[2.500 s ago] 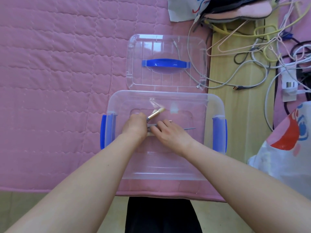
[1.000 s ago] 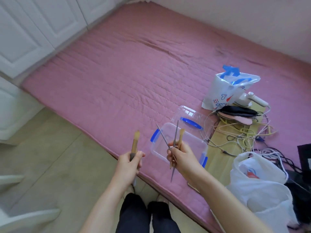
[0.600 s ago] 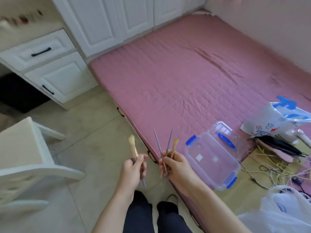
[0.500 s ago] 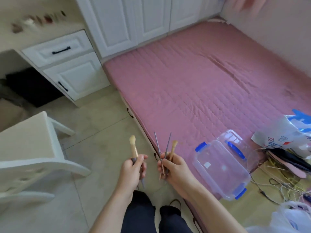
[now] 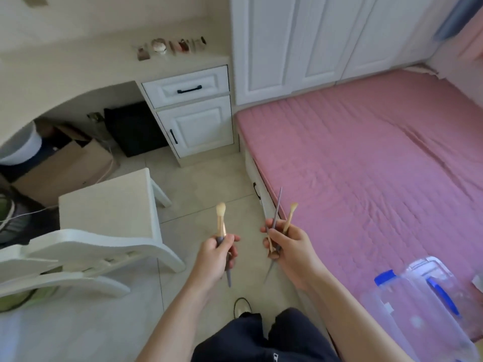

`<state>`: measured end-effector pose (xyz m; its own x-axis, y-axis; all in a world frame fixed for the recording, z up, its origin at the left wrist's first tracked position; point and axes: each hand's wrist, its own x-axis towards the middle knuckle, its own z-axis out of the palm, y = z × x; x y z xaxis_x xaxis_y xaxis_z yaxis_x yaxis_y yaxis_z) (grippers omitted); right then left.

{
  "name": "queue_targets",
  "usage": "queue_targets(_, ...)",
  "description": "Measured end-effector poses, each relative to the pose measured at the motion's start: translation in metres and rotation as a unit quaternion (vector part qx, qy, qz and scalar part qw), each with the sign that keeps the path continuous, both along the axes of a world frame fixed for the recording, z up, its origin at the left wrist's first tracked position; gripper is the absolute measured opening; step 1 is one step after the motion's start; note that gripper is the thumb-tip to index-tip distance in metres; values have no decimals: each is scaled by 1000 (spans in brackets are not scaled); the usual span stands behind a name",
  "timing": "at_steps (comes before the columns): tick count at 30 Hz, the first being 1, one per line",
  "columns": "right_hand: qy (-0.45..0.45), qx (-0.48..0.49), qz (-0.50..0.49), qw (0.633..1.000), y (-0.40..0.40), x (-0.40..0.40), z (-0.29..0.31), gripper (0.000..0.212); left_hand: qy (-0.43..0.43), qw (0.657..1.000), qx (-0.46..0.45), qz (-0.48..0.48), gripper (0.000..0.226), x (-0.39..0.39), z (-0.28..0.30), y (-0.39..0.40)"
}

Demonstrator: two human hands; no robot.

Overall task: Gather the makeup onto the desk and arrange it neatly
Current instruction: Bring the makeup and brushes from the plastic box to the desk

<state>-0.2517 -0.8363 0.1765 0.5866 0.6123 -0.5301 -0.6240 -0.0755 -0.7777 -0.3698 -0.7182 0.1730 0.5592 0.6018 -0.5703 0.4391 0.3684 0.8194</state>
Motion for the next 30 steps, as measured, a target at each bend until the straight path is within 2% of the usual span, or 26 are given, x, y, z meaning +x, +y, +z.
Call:
queue_targets(7,11,13,50,999,70,12,10,26,-17,998,-33,47,23,6,2,57)
queue_targets(14,7,17,86,996,140,52,9,39,-29,996,-36,83,23,51,5,119)
queue_targets(20,1,15,141,990,212,120,6,60,-32,994,-23,100,22,123,12,187)
queue_targets(26,-63,12,197,978,291,200,15,80,-38,992,-9,118,23,194,23,259)
queue_targets(30,-71,13,201,977,341,241,16,73,-37,990,-20,136,22,225,22,305)
